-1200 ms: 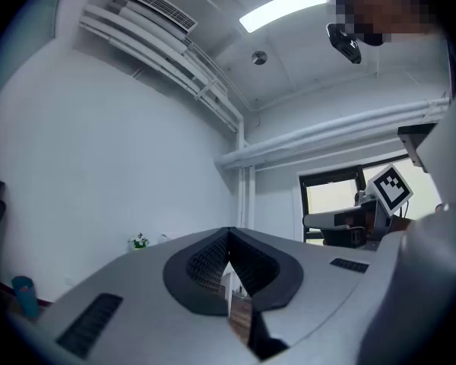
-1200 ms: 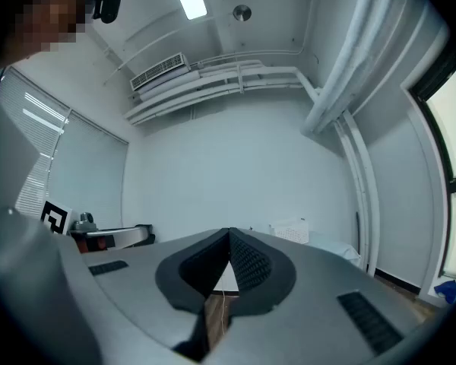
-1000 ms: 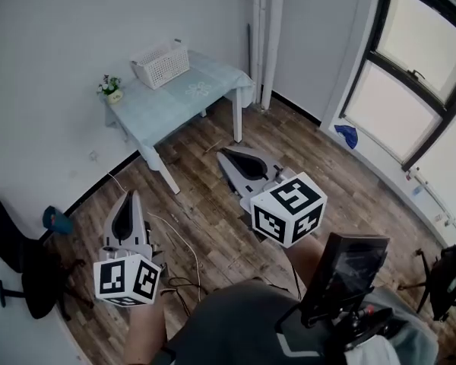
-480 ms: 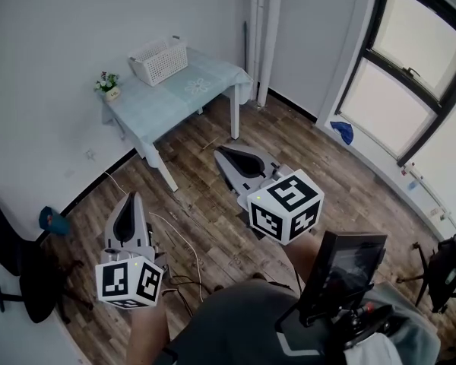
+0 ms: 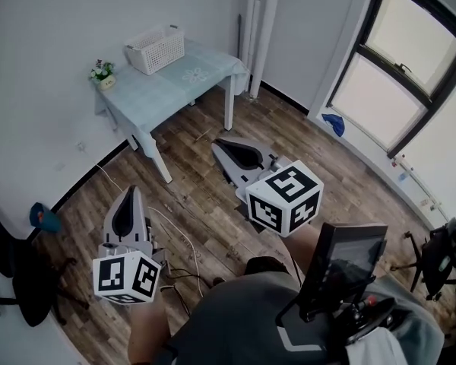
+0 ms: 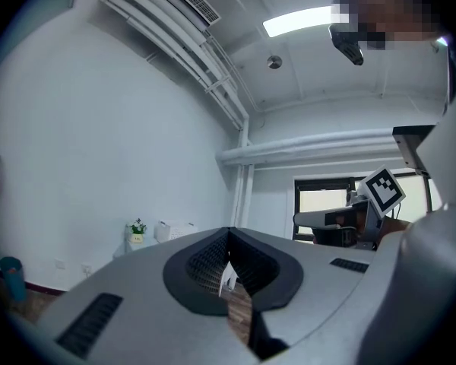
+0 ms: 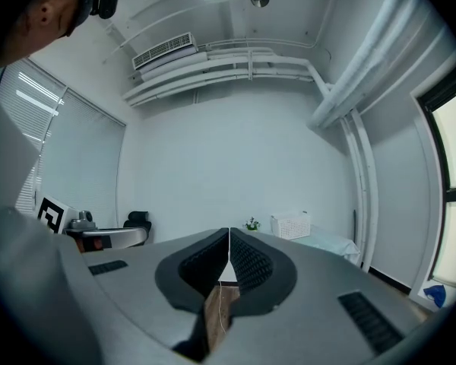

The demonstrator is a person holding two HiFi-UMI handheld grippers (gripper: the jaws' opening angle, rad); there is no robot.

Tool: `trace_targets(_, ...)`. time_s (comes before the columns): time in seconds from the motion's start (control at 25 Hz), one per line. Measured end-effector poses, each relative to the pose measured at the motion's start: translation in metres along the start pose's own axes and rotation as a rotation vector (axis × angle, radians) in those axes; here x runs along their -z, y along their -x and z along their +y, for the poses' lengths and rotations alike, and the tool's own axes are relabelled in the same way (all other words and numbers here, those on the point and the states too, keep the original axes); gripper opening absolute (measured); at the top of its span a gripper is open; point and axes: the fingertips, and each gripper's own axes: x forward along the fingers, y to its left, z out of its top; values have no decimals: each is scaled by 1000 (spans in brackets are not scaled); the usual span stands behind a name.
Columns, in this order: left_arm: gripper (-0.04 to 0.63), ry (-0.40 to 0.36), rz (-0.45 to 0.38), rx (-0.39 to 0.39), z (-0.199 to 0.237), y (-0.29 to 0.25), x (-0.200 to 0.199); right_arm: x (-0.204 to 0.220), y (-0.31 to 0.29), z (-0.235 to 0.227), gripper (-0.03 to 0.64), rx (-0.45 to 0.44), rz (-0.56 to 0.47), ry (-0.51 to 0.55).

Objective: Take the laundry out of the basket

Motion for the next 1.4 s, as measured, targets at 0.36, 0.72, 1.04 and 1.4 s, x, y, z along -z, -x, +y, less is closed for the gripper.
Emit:
trace_targets(0.36, 8, -4, 6, 24, 14, -8, 1, 2, -21, 8, 17, -24, -3, 15)
trace_targets(0.72, 8, -70, 52, 1, 25, -63, -3, -4, -67, -35, 17, -60, -30, -27)
trace_targets(1.04, 8, -66, 72, -20, 30, -147, 3, -14, -105, -109, 17, -73, -31, -23)
trace_targets(1.4, 8, -124, 109, -2, 1, -259, 5, -19, -138, -212, 17, -94, -60, -71)
